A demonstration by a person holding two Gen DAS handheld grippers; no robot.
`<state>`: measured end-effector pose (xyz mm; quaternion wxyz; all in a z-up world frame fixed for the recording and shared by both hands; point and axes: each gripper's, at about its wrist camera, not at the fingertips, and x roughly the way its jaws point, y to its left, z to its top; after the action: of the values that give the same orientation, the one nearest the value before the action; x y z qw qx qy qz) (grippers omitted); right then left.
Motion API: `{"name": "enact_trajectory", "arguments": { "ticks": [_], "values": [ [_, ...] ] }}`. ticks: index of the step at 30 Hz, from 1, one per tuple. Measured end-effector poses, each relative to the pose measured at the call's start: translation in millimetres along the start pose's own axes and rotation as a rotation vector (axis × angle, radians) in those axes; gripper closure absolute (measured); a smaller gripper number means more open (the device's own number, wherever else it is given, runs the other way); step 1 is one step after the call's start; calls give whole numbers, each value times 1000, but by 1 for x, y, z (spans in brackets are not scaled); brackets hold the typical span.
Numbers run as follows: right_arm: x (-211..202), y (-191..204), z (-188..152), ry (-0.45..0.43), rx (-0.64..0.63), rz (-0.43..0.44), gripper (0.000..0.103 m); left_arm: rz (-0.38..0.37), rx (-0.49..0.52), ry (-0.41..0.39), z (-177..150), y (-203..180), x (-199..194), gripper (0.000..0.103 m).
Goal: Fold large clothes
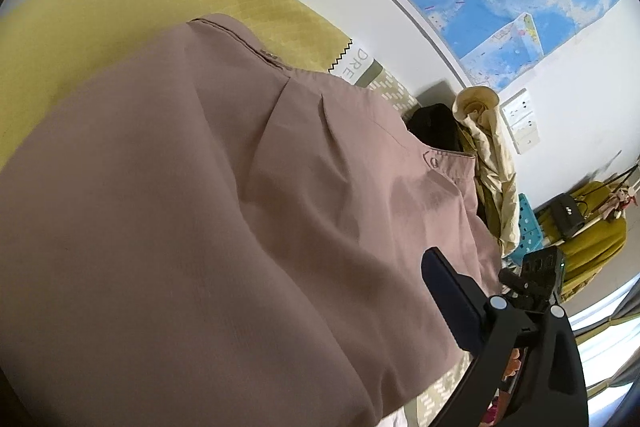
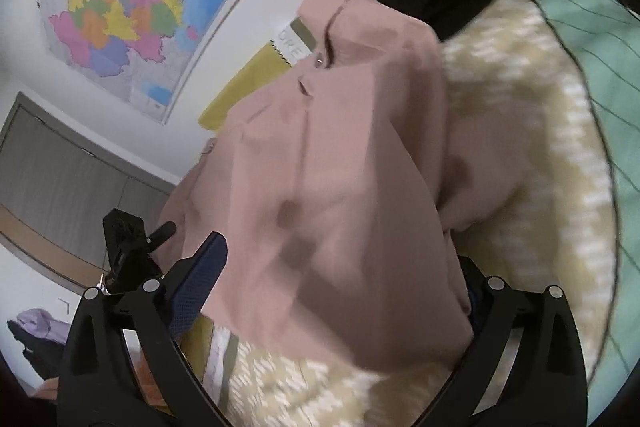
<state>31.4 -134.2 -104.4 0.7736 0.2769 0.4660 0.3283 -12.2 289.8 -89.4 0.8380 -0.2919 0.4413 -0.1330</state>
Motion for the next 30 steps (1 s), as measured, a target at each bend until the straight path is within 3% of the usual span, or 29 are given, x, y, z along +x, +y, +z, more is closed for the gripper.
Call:
{"name": "enact_trajectory", "arguments": {
  "ticks": [5,9,11,15,17,18,19,20,21,23,30],
  "values": [
    [17,7,11,20,-37,63,8,99,89,9,3,-15,12,7],
    [25,10,17,13,-35,34,13,155,128,-8,4,-20,20,9],
    [30,14,18,25,-58,24,5,154,117,-27,7,-19,22,9],
    [41,22,20,37,-84,28,5,147,17,-68,15,-15,24,7],
    [47,21,24,42,-57,16,26,167,24,-63,19,-17,27,10],
    [52,19,26,57,-47,17,48,190,30,-62,20,-18,28,15],
    [56,16,27,68,-34,38,60,219,34,-62,21,-18,28,30],
    [58,14,27,70,-22,53,63,250,37,-59,23,-17,29,48],
    [59,15,28,72,-24,57,67,263,22,-56,25,-13,28,57],
    [57,24,29,58,-55,59,72,198,-44,-32,29,0,25,79],
    [47,78,51,39,-169,111,80,121,-39,-58,60,2,-1,88]
  ]
}}
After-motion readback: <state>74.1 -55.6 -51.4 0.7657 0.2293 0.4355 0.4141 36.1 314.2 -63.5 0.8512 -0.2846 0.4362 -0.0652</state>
